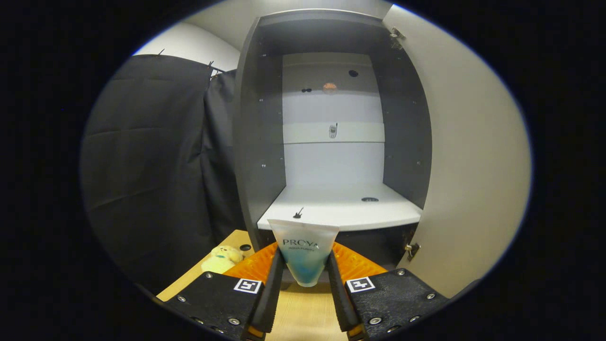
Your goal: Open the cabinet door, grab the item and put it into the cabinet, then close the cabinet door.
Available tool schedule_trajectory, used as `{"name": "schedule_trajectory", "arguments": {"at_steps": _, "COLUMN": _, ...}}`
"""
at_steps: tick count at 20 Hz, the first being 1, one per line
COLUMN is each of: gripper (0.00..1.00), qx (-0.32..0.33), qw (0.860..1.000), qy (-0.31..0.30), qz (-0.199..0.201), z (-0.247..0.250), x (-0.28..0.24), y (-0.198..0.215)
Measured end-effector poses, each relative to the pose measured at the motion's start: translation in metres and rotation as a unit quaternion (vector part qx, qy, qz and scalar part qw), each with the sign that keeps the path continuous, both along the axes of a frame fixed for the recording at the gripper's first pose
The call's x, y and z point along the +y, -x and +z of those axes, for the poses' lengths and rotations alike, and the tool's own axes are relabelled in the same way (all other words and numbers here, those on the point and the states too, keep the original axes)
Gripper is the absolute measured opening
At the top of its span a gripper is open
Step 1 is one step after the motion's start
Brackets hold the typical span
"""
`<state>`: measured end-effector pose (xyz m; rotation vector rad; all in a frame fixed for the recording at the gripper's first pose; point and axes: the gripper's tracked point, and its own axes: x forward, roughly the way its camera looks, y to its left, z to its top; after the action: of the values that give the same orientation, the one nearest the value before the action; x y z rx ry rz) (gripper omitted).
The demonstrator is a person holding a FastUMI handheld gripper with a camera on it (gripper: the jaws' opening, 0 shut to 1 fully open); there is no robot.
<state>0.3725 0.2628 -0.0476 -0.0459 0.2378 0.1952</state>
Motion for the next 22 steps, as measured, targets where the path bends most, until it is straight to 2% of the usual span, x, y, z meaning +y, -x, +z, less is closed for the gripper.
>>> {"name": "schedule_trajectory", "arguments": {"at_steps": 4, "gripper": 0.51, "qx": -0.020, "qw": 1.000, "qy": -0.013, "qz": 0.009, "z": 0.039, "x": 0.003, "y": -0.041}}
{"name": "schedule_trajectory", "arguments": {"at_steps": 9, "gripper": 0.51, "qx": -0.002, "qw": 1.000, "qy": -0.006, "qz": 0.023, "z": 0.056, "x": 0.011, "y": -0.097}}
{"name": "schedule_trajectory", "arguments": {"at_steps": 12, "gripper": 0.51, "qx": 0.020, "qw": 0.999, "qy": 0.004, "qz": 0.029, "z": 0.045, "x": 0.017, "y": -0.129}}
{"name": "schedule_trajectory", "arguments": {"at_steps": 14, "gripper": 0.51, "qx": 0.033, "qw": 0.999, "qy": 0.010, "qz": 0.020, "z": 0.033, "x": 0.017, "y": -0.150}}
{"name": "schedule_trajectory", "arguments": {"at_steps": 22, "gripper": 0.54, "qx": 0.083, "qw": 0.996, "qy": 0.019, "qz": 0.007, "z": -0.001, "x": 0.013, "y": -0.178}}
